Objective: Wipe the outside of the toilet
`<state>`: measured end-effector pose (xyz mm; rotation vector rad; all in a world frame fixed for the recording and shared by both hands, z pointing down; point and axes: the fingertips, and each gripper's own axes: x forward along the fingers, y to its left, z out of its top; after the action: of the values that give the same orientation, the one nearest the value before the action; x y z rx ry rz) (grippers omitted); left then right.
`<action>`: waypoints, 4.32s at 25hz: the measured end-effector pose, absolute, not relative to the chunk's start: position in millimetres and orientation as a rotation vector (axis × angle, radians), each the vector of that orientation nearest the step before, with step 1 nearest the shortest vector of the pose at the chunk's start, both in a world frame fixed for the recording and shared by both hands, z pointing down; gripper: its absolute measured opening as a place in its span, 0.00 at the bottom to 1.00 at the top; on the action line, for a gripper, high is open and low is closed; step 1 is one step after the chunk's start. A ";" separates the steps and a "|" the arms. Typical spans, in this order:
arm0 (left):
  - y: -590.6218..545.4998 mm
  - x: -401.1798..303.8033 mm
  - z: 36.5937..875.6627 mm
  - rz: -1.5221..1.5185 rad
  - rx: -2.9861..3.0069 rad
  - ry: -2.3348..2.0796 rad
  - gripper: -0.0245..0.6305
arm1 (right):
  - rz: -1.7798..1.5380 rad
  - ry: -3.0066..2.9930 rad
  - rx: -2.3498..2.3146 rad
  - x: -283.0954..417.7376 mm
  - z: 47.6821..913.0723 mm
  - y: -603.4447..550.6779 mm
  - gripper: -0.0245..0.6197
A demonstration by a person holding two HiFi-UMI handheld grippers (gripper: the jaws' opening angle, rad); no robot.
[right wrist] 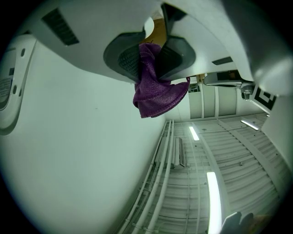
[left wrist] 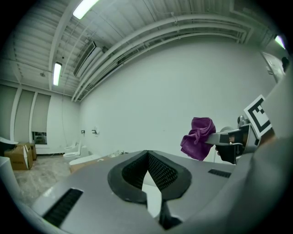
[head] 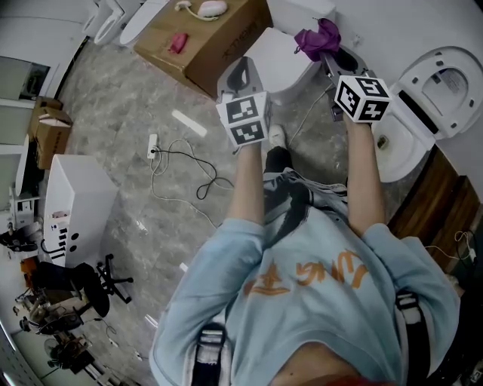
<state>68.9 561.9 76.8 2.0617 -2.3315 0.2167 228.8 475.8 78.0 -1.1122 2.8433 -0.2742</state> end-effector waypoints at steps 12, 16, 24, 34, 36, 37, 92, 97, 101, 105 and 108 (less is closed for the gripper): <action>422.8 31.6 67.3 0.269 2.258 -2.264 0.07 | -0.262 2.735 -1.447 232.3 78.5 326.3 0.15; 376.8 -24.0 85.5 0.336 2.204 -2.239 0.07 | -0.340 2.787 -1.390 162.0 106.5 285.7 0.15; 285.6 -98.8 128.8 0.412 2.220 -2.069 0.07 | -0.475 2.820 -1.433 65.9 155.6 219.2 0.15; 199.9 -143.3 162.1 0.271 2.206 -1.899 0.07 | -0.329 2.979 -1.580 10.4 157.6 159.4 0.15; 191.7 -140.8 167.9 0.252 2.206 -1.860 0.07 | -0.341 2.976 -1.618 14.4 158.8 153.7 0.15; 187.6 -139.7 169.3 0.244 2.211 -1.843 0.07 | -0.350 2.968 -1.643 17.1 159.3 150.0 0.15; -99.9 -100.1 256.9 0.494 1.890 -1.812 0.07 | -0.321 3.446 -0.906 -34.3 277.5 -195.4 0.16; -105.4 -106.7 280.3 0.567 1.823 -1.763 0.07 | -0.162 3.574 -0.676 -68.8 308.9 -208.6 0.16; -113.1 -114.1 294.0 0.569 1.768 -1.769 0.07 | -0.082 3.617 -0.520 -95.9 324.7 -221.6 0.16; -119.7 -115.1 303.2 0.553 1.728 -1.770 0.07 | 0.065 3.683 -0.448 -111.9 348.2 -222.7 0.16; -124.0 -114.8 307.3 0.566 1.734 -1.760 0.07 | 0.087 3.704 -0.434 -117.5 363.5 -227.7 0.16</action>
<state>-114.8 -124.0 307.3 1.7343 -1.7602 0.5662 -117.5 -227.7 363.5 -0.4336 3.7038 0.0870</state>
